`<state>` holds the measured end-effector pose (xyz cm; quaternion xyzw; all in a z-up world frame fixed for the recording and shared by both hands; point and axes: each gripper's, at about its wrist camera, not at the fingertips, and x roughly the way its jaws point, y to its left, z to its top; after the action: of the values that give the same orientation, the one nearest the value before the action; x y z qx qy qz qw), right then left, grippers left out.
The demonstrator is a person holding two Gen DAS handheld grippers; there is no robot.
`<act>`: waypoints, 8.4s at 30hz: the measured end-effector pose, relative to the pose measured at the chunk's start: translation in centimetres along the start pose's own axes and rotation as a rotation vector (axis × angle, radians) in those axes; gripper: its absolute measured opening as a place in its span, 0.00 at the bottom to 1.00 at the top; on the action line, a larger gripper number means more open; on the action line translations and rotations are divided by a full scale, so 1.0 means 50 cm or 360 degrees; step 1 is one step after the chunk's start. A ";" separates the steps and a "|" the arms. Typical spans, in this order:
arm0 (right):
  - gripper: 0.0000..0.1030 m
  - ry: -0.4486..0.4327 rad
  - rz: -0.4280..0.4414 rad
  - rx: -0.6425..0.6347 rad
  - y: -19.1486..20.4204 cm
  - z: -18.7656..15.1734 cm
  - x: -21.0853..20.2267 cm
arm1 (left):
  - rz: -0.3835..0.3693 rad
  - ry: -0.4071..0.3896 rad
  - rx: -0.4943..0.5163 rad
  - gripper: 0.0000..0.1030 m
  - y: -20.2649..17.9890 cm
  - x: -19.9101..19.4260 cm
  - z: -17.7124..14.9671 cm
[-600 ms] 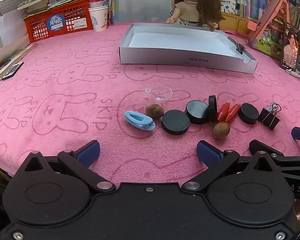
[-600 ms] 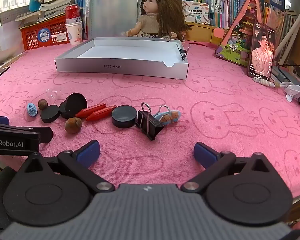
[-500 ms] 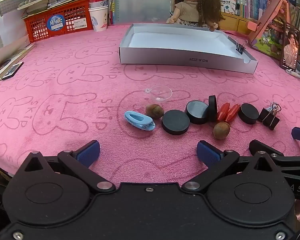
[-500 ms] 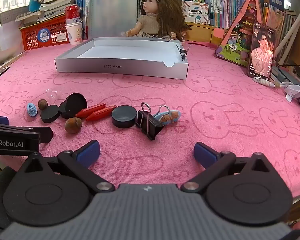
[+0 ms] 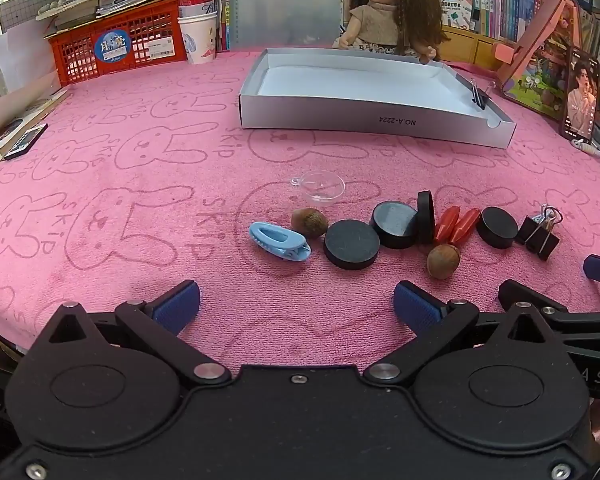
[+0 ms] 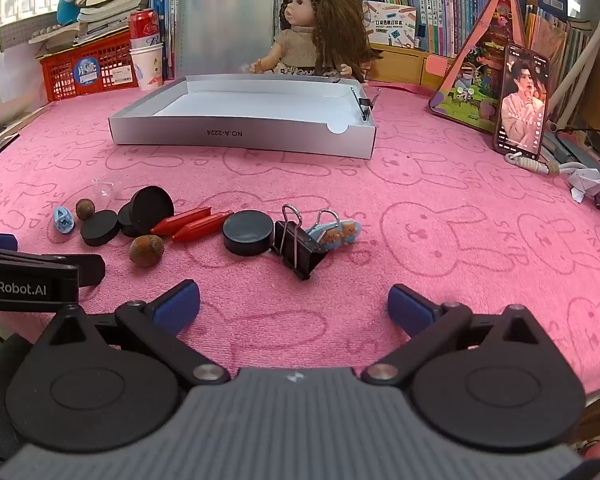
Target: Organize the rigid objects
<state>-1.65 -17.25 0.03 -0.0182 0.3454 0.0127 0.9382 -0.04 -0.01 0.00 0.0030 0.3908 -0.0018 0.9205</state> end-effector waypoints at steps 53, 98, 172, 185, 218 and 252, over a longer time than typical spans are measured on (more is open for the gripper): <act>1.00 -0.0056 -0.0017 0.0029 0.005 -0.010 -0.014 | 0.0044 -0.0051 -0.0033 1.00 -0.001 -0.009 -0.008; 0.48 -0.0122 -0.0013 0.0131 -0.009 0.038 0.008 | -0.0032 -0.0217 -0.0088 0.41 0.056 -0.008 0.014; 0.36 -0.0261 0.0141 0.0186 -0.072 0.202 0.025 | -0.0270 -0.0416 -0.0015 0.16 0.038 -0.006 0.221; 0.36 -0.0240 0.0187 0.0242 -0.102 0.311 0.112 | -0.0245 -0.0338 -0.0001 0.16 0.029 0.114 0.344; 0.36 0.0108 0.0246 0.0201 -0.061 0.364 0.366 | -0.0091 -0.0033 0.0069 0.16 -0.019 0.385 0.421; 0.70 0.0014 0.0299 0.0202 -0.073 0.345 0.300 | -0.0180 -0.0099 0.0068 0.63 -0.004 0.302 0.410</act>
<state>21.08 -19.96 3.52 0.0736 0.3499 0.0786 0.9306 25.17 -0.35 3.37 0.0005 0.3615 -0.0623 0.9303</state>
